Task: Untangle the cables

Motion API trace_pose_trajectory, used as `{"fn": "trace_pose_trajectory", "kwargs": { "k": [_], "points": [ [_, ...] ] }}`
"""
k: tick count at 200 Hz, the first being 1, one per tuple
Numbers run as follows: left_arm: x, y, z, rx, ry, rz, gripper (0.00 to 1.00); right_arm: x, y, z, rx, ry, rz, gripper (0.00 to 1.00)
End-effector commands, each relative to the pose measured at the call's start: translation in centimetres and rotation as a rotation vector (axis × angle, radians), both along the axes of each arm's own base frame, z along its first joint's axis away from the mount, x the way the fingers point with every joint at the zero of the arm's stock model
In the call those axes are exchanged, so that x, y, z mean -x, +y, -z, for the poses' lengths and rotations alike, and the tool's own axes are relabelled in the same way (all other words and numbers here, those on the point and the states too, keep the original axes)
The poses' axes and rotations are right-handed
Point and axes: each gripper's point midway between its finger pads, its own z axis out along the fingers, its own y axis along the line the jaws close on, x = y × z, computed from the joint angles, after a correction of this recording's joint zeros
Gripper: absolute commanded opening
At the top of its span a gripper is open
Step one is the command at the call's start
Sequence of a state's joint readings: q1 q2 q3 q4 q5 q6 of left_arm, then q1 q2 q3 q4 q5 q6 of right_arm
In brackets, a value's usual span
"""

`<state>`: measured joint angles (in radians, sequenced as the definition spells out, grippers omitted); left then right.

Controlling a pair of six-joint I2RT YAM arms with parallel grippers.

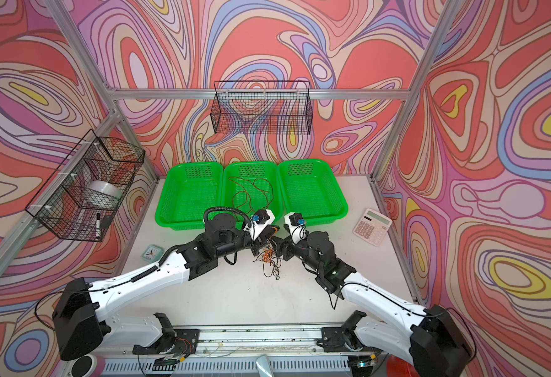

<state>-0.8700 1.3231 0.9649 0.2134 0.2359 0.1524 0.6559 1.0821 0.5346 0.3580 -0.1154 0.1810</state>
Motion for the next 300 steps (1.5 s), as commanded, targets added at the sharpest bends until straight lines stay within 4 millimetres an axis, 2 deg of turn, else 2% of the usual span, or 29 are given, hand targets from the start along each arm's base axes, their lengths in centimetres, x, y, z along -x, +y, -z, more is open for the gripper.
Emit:
{"fn": "trace_pose_trajectory", "kwargs": {
  "k": [1,28,89,114,136,156,170,185,207,221,244,300],
  "points": [
    [1.0,-0.5,-7.1,0.160,-0.107,0.059,0.00,0.8,0.6,3.1,-0.004,0.090,-0.040,0.78],
    [0.3,0.1,-7.0,0.114,-0.139,0.011,0.00,1.5,-0.1,2.7,-0.054,0.059,-0.028,0.78],
    [-1.0,2.3,-3.6,-0.056,-0.144,-0.081,0.00,3.3,-4.9,-3.1,0.049,-0.141,0.095,0.79],
    [-1.3,2.9,-2.6,-0.068,-0.127,-0.098,0.00,3.8,-5.5,-5.1,0.056,-0.181,0.097,0.79],
    [-1.7,3.0,-1.8,-0.077,-0.105,-0.110,0.00,4.2,-5.7,-7.7,0.020,-0.234,0.102,0.79],
    [-1.6,2.7,-2.0,-0.066,-0.099,-0.101,0.00,4.4,-6.3,-9.4,-0.004,-0.276,0.124,0.79],
    [-1.7,2.6,-2.4,-0.058,-0.101,-0.104,0.00,4.5,-6.7,-10.0,-0.021,-0.290,0.139,0.80],
    [-1.6,2.5,-3.1,-0.040,-0.103,-0.095,0.00,4.2,-7.0,-9.0,-0.001,-0.260,0.161,0.80],
    [-0.9,2.2,-4.8,0.014,-0.112,-0.061,0.00,3.5,-7.2,-5.6,-0.006,-0.182,0.199,0.80],
    [-0.6,2.1,-5.7,0.033,-0.112,-0.044,0.00,3.3,-7.2,-4.2,-0.075,-0.150,0.217,0.80],
    [-0.1,1.7,-6.4,0.047,-0.099,-0.014,0.00,3.1,-5.9,-1.6,-0.164,-0.067,0.174,0.79],
    [1.4,0.2,-6.2,0.088,-0.057,0.105,0.00,2.4,-1.3,-0.4,-0.157,-0.009,-0.004,0.80]
  ]
}}
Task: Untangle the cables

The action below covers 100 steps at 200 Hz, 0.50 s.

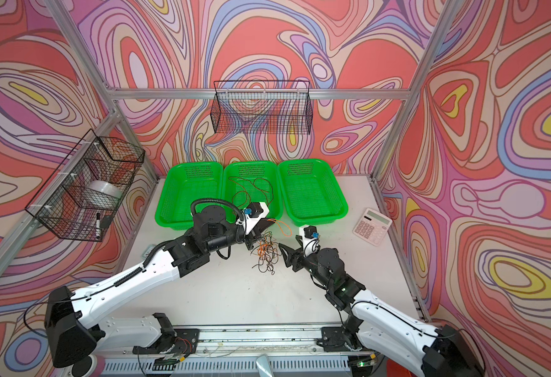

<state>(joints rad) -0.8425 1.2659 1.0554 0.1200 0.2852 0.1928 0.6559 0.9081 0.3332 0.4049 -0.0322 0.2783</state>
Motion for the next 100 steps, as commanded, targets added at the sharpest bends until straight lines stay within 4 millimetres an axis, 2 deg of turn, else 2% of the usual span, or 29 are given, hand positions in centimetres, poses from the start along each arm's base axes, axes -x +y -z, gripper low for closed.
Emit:
{"fn": "trace_pose_trajectory", "kwargs": {
  "k": [1,38,81,89,100],
  "points": [
    [0.9,-0.9,-1.6,0.056,0.006,0.079,0.00,0.2,2.2,-3.1,-0.085,-0.056,-0.101,0.80],
    [1.1,-2.4,-2.1,0.052,0.002,0.149,0.00,0.1,3.9,-0.9,-0.098,0.018,-0.170,0.78],
    [1.1,-3.6,-2.9,0.072,0.003,0.199,0.00,-0.2,5.0,0.5,-0.153,0.082,-0.199,0.69],
    [1.1,-3.7,-2.9,0.074,0.007,0.202,0.00,-0.4,5.0,0.9,-0.151,0.095,-0.192,0.64],
    [1.0,-3.7,-3.1,0.084,0.008,0.198,0.00,-0.8,4.9,1.3,-0.157,0.110,-0.167,0.51]
  ]
}}
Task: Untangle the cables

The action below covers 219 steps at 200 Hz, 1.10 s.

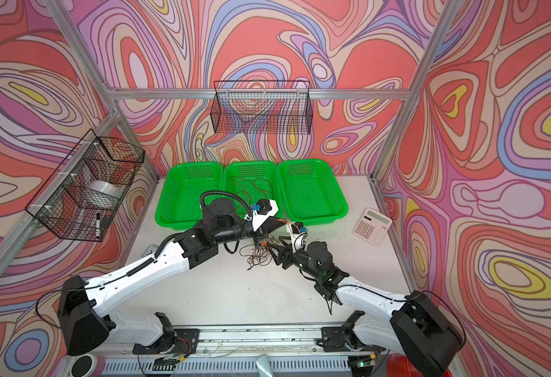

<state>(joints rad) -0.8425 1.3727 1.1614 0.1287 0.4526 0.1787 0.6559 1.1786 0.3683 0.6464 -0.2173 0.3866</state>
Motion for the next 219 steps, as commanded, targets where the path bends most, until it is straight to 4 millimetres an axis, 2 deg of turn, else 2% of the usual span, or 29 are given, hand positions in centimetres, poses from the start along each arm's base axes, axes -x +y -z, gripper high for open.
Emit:
{"fn": "trace_pose_trajectory", "kwargs": {
  "k": [1,21,38,55,92,116,158,187,219],
  "points": [
    [0.2,-0.5,-2.1,0.056,-0.018,0.035,0.00,-0.3,0.5,-0.3,-0.051,0.025,0.000,0.49],
    [0.2,-0.4,-2.8,0.072,-0.028,0.024,0.00,-0.9,-0.1,0.4,-0.040,0.050,0.052,0.26],
    [0.0,0.0,-4.0,0.087,-0.052,0.005,0.00,-1.4,-0.6,1.2,-0.013,0.074,0.091,0.11],
    [-0.1,0.4,-5.8,0.097,-0.087,-0.015,0.00,-1.6,-0.9,3.0,0.031,0.125,0.115,0.00],
    [-0.7,1.2,-10.1,0.110,-0.171,-0.070,0.00,-1.9,-1.0,7.2,0.130,0.247,0.140,0.00],
    [-1.3,1.7,-12.6,0.126,-0.228,-0.117,0.00,-2.0,-0.6,9.0,0.155,0.297,0.131,0.00],
    [-2.6,3.5,-16.6,0.166,-0.313,-0.212,0.00,-2.1,-1.9,12.4,0.248,0.391,0.202,0.00],
    [-3.2,4.6,-17.9,0.169,-0.335,-0.242,0.00,-2.4,-3.5,14.0,0.329,0.436,0.279,0.00],
    [-3.7,5.6,-17.9,0.163,-0.338,-0.269,0.00,-2.9,-5.0,13.2,0.414,0.408,0.345,0.00]
  ]
}}
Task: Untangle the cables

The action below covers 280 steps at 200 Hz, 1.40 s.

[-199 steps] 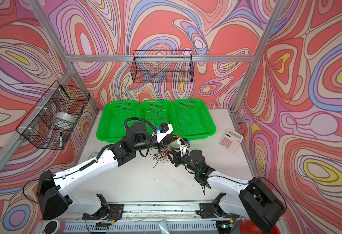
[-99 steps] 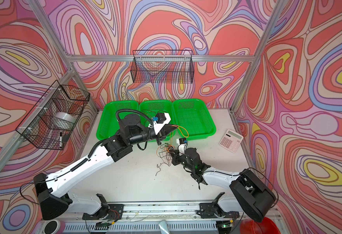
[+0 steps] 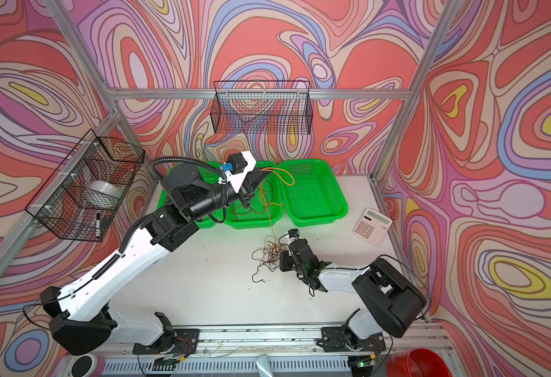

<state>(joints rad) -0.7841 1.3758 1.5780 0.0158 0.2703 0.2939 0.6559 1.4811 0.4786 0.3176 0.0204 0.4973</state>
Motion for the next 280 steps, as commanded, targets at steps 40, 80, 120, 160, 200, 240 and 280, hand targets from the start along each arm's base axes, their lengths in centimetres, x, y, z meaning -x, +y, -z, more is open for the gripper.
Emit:
{"fn": "trace_pose_trajectory", "kwargs": {
  "k": [40,80,120,160,200,240,280],
  "points": [
    [-0.2,1.0,0.1,-0.005,0.011,-0.004,0.00,-1.0,-3.0,-5.8,0.149,-0.215,0.040,0.47],
    [-0.3,0.5,0.5,0.005,0.025,0.022,0.00,0.5,-2.6,-11.7,0.124,-0.479,-0.100,0.60],
    [-0.2,0.3,0.3,0.009,0.022,0.031,0.00,1.4,-0.2,-14.6,0.048,-0.582,-0.235,0.61],
    [0.0,0.5,0.1,0.013,0.023,0.029,0.00,-0.4,1.6,-13.8,0.034,-0.563,-0.252,0.57],
    [0.5,1.1,0.0,0.017,0.023,0.022,0.00,-3.1,2.6,-14.1,0.037,-0.565,-0.192,0.35],
    [0.4,2.5,1.4,-0.012,0.036,-0.043,0.00,-3.3,2.6,-18.2,0.018,-0.627,-0.179,0.00],
    [-0.4,5.5,6.1,0.018,0.147,-0.113,0.00,-2.4,2.1,-22.4,-0.009,-0.668,-0.186,0.00]
  ]
}}
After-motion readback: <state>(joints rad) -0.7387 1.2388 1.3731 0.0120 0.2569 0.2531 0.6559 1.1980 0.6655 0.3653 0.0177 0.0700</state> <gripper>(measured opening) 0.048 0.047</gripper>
